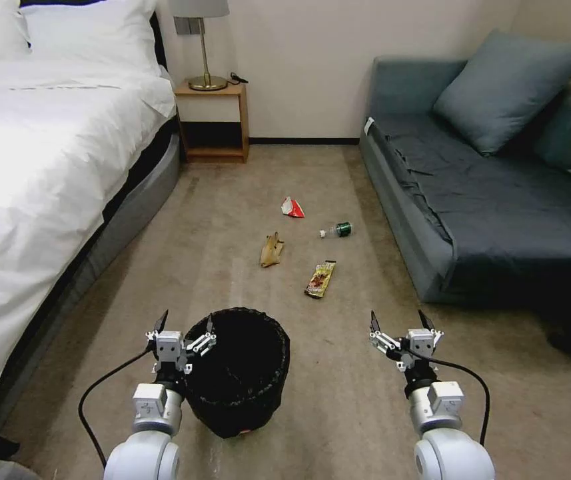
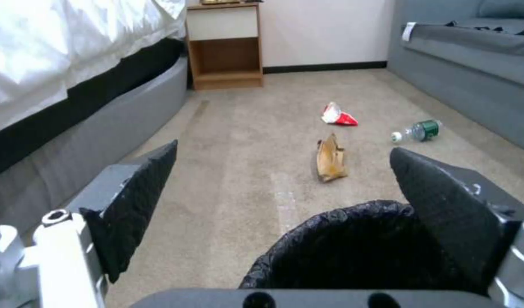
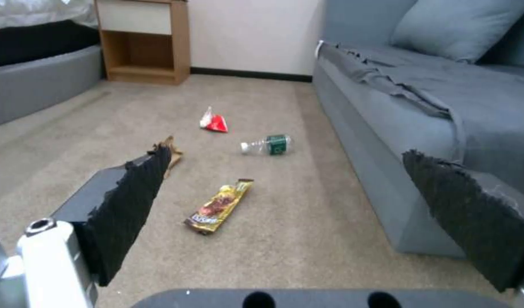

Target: Pick up the trash bin, then pick up the garbage on the floor and place it into the trash bin.

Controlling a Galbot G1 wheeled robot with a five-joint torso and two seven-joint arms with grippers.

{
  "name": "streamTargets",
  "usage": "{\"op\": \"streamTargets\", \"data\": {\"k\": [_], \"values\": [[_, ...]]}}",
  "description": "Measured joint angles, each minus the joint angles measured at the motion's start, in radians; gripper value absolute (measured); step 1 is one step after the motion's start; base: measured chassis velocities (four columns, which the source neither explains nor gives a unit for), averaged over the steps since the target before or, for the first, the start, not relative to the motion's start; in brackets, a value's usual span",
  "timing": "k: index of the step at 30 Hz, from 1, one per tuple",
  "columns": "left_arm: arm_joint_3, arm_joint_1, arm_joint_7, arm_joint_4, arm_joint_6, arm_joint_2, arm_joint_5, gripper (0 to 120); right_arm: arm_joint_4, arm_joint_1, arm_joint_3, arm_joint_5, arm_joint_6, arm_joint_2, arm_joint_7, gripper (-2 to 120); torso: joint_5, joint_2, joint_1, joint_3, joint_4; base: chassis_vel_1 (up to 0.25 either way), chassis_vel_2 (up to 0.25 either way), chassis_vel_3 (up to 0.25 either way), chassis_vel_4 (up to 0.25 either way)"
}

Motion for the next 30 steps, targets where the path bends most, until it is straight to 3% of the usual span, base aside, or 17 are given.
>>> {"op": "streamTargets", "data": {"k": [30], "values": [[0.0, 0.0, 0.0, 0.0, 0.0, 0.0, 0.0, 100, 0.0, 0.0, 0.0, 0.0, 0.0, 0.0, 0.0, 100, 0.0, 0.0, 0.0, 0.0, 0.0, 0.0, 0.0, 0.0, 0.0]]}}
